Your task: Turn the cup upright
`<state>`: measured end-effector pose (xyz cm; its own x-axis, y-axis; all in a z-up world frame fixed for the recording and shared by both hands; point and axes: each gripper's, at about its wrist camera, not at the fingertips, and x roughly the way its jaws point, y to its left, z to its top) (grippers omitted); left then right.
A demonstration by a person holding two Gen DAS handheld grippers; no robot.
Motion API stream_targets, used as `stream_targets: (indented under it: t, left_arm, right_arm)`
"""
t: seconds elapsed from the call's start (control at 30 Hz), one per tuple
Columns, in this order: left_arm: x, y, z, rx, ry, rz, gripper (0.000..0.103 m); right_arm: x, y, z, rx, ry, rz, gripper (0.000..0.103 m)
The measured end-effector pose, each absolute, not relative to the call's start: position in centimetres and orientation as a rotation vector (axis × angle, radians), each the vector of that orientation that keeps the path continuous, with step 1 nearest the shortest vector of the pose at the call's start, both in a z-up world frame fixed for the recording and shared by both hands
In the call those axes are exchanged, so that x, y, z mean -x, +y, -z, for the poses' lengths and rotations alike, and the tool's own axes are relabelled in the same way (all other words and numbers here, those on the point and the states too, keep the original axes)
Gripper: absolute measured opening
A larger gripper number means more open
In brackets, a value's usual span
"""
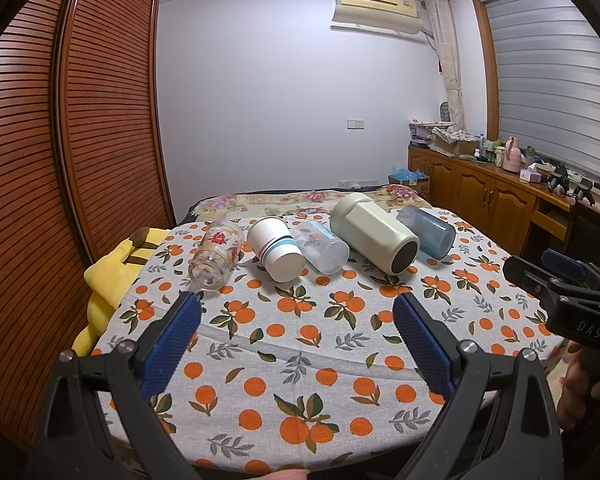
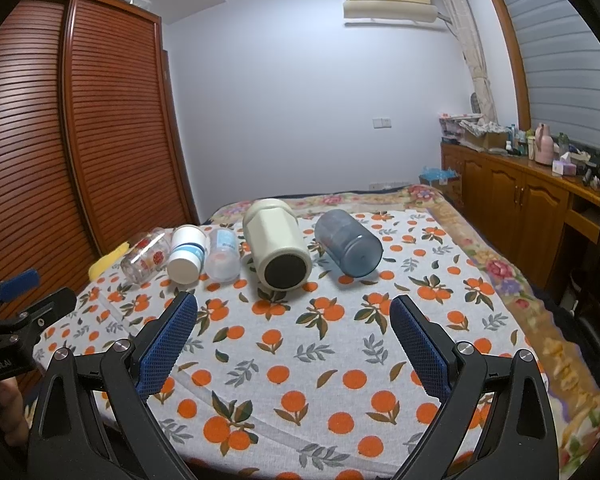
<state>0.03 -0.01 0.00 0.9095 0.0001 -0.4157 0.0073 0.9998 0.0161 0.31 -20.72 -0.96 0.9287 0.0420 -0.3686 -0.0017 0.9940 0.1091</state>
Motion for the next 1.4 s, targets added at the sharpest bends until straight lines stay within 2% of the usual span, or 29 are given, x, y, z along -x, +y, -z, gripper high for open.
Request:
stream_targets:
  t: [1.4]
  left_arm:
    - [-0.08,-0.69,-0.40,-0.021,0.431,0.006,0.097]
  right_arm:
    - [-0.30,-20.60,0.94,-0.104,0.382,-0.025,0.098]
